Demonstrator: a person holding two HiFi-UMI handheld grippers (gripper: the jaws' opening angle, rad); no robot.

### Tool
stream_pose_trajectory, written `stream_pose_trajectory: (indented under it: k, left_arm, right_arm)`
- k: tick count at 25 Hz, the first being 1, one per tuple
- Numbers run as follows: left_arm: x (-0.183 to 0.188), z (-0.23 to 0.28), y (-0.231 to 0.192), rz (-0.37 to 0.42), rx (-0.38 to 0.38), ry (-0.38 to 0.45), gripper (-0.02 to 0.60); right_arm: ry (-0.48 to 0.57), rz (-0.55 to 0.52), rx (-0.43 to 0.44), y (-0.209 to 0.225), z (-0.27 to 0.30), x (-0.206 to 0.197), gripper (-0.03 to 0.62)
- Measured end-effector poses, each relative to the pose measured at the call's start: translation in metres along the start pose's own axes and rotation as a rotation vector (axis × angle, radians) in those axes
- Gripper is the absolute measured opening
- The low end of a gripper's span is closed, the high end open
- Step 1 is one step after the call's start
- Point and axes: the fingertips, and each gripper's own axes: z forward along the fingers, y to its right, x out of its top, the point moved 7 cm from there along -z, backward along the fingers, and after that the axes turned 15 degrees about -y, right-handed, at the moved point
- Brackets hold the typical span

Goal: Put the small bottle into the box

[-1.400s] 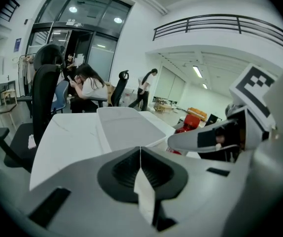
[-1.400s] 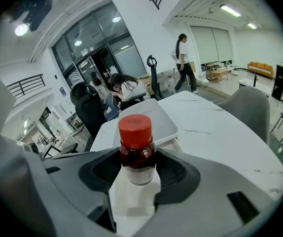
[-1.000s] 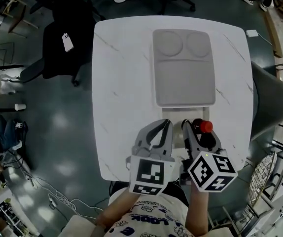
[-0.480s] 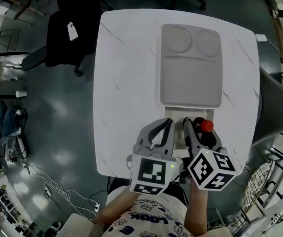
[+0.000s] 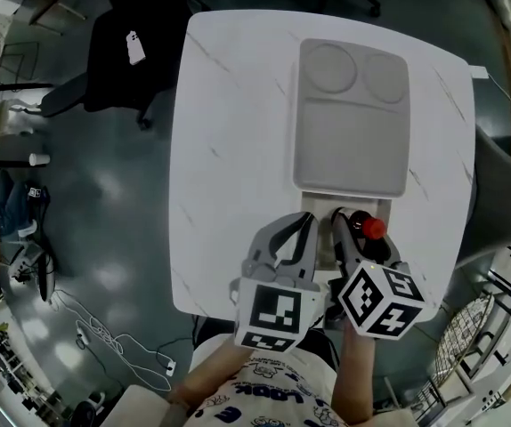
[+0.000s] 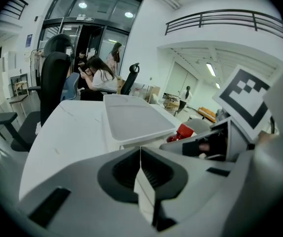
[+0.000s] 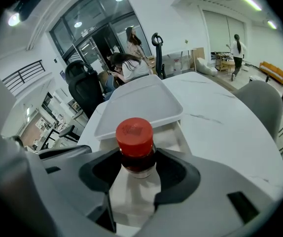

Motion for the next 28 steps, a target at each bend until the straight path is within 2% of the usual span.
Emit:
stream_pose_trajectory:
  k: [16,28]
  left_arm:
    - [-0.002,0.0,-0.004,-0.013,0.003,-0.004,0.02]
    - [0.0,-0.005,-0.005,0.001,0.009,0.013,0.02]
  right_arm:
    - [-0.053,-0.041,-0.066,-0.004,0.005,-0.002,0.229]
    - [-0.033,-0.04,-0.051,-0.011,-0.004,-0.003,0.23]
